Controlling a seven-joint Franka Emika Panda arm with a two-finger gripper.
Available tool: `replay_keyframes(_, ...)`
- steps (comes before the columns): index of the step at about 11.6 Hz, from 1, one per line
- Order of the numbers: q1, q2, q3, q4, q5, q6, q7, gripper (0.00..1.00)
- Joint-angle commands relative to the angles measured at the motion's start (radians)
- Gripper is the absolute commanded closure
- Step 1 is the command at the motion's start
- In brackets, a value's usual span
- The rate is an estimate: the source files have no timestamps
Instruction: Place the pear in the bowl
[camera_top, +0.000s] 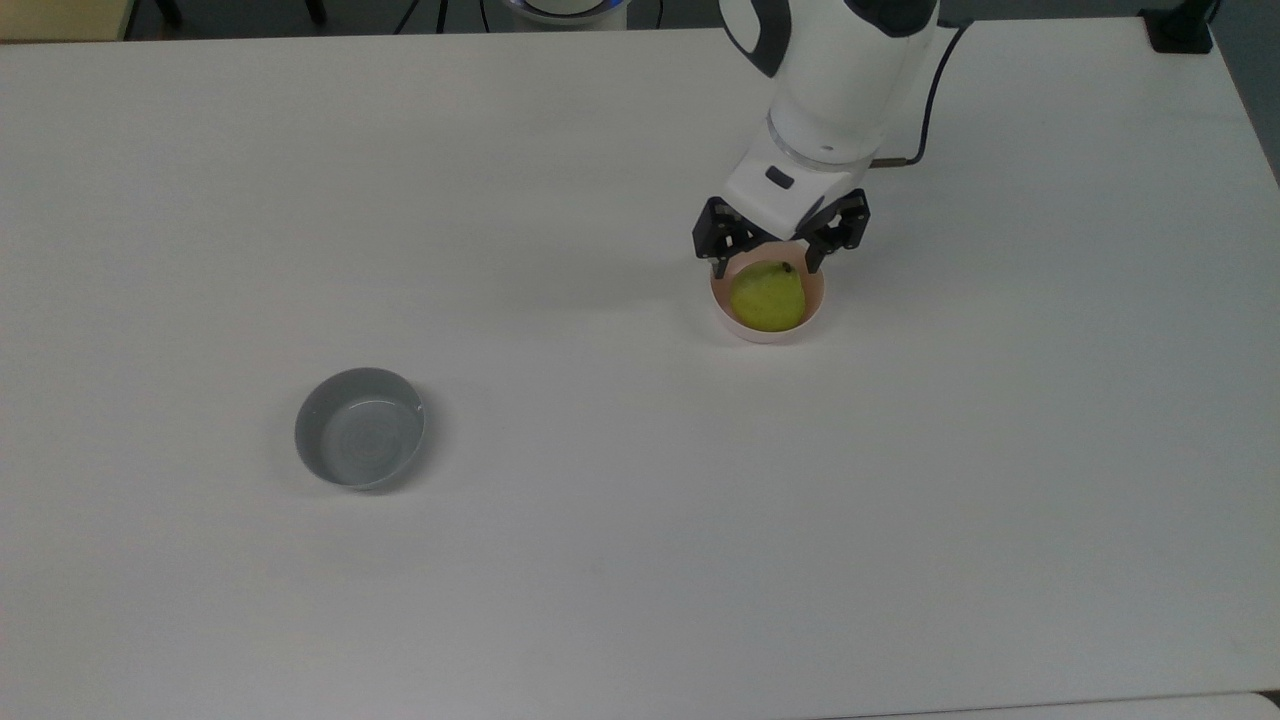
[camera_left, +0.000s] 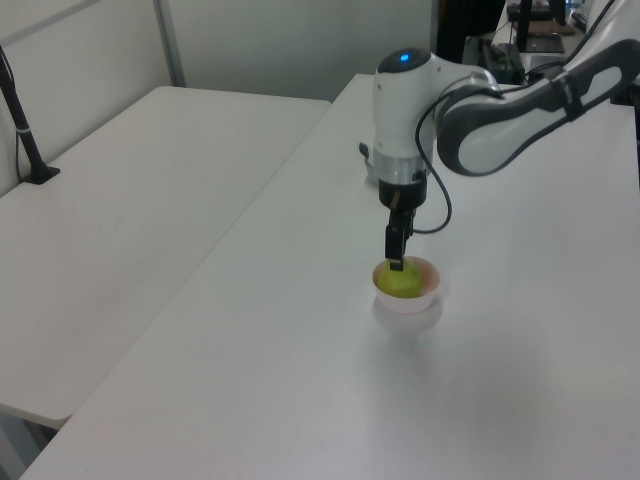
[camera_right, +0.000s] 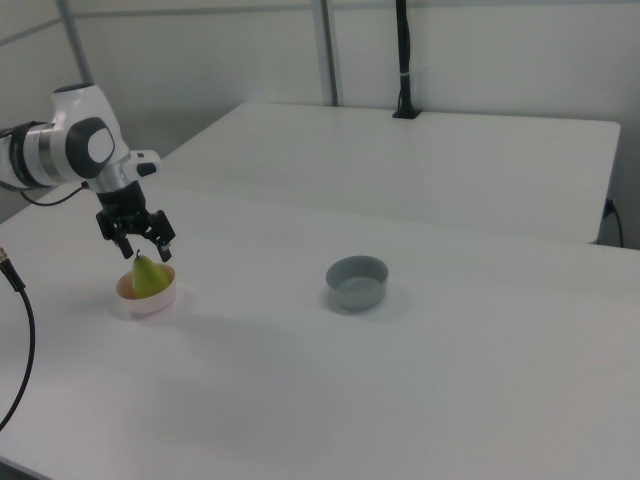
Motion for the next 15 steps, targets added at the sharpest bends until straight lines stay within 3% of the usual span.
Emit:
replay_keyframes(1, -0.069, -0.110, 0.001, 0.015, -0.015, -0.133, 0.021, 0.00)
replay_keyframes(4, -0.181, -0.228, 0.001, 0.032, -0.015, -0.241, 0.007, 0.00)
replay_keyframes(8, -0.324, -0.371, -0.005, 0.029, -0.005, -0.361, -0.190, 0.00)
replay_keyframes(13, -0.417, -0.407, -0.016, 0.026, 0.038, -0.376, -0.445, 0.00)
replay_keyframes(15, -0.418, -0.404, -0.016, 0.029, 0.038, -0.366, -0.444, 0.00)
